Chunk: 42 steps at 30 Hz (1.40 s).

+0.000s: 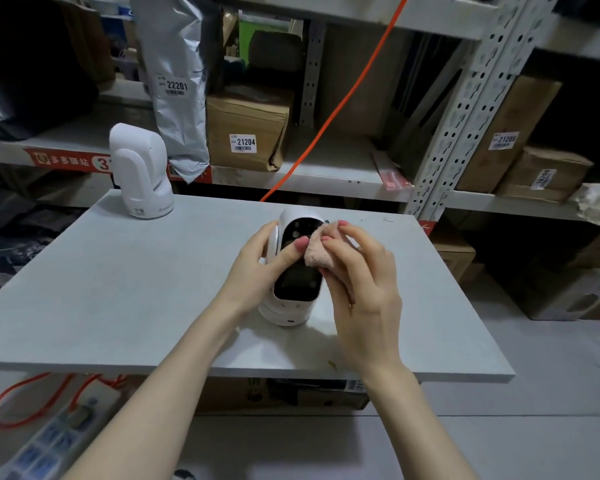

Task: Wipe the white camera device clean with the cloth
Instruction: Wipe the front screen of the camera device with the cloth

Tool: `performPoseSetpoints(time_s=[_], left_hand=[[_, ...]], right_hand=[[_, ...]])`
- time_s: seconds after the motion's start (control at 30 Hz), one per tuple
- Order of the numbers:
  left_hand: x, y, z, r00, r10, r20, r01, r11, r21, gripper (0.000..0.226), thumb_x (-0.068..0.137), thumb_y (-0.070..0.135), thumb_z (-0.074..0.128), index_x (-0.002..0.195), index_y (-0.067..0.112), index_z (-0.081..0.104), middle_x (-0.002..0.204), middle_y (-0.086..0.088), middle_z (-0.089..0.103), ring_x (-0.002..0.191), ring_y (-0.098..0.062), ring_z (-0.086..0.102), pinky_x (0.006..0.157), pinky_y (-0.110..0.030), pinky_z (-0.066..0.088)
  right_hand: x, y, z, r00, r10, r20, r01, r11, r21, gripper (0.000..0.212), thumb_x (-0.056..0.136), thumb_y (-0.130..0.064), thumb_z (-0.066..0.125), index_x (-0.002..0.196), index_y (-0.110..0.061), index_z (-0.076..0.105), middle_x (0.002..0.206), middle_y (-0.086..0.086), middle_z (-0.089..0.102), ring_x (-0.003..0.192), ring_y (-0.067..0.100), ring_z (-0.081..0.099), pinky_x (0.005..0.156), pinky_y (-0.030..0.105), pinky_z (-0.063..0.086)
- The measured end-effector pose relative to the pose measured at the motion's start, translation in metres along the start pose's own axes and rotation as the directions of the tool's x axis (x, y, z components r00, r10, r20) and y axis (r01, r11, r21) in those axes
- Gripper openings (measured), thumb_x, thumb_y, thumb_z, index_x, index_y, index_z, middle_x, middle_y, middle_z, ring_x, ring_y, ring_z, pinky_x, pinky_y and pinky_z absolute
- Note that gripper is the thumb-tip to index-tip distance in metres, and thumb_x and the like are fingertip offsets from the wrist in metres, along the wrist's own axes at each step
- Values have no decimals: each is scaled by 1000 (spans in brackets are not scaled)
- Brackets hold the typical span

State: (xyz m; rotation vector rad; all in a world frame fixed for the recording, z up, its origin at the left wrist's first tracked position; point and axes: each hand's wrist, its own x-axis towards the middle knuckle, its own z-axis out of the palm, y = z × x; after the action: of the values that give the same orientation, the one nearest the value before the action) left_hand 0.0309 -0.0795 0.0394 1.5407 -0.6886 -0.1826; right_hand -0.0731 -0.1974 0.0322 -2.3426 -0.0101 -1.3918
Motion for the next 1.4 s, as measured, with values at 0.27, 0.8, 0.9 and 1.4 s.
performPoseSetpoints(time_s=[0.27,0.8,0.9,1.4], left_hand=[[-1,0,-1,997,-75,19,77,983,-164,50,78,61,53,110,23,61,109,5,69,97,2,65,76,-9,46],[0,1,-2,1000,-10,9,11,997,-83,49,90,57,44,135,39,41,143,10,48,133,-4,42,98,-4,36],[-1,2,-4,999,-17,28,19,997,-69,57,86,55,40,139,33,41,140,12,49,129,0,44,89,1,35],[1,8,-9,990,-42,134,56,993,-105,61,89,55,42,144,27,39,137,13,53,114,17,51,92,-6,40]], right_hand=[[-6,-5,14,996,-17,86,19,1000,-16,37,97,-32,49,131,-19,56,145,3,39,131,25,42,105,40,39],[-1,-18,8,991,126,51,-135,964,231,25,98,-25,54,115,-12,66,116,-21,58,109,2,56,94,11,41],[12,-17,11,999,23,-28,-22,1000,18,30,93,-17,52,120,-10,64,121,5,55,111,19,50,97,15,40],[0,-12,8,998,-30,-46,28,998,-56,28,85,-4,69,113,-11,69,116,7,64,103,24,55,94,15,41]])
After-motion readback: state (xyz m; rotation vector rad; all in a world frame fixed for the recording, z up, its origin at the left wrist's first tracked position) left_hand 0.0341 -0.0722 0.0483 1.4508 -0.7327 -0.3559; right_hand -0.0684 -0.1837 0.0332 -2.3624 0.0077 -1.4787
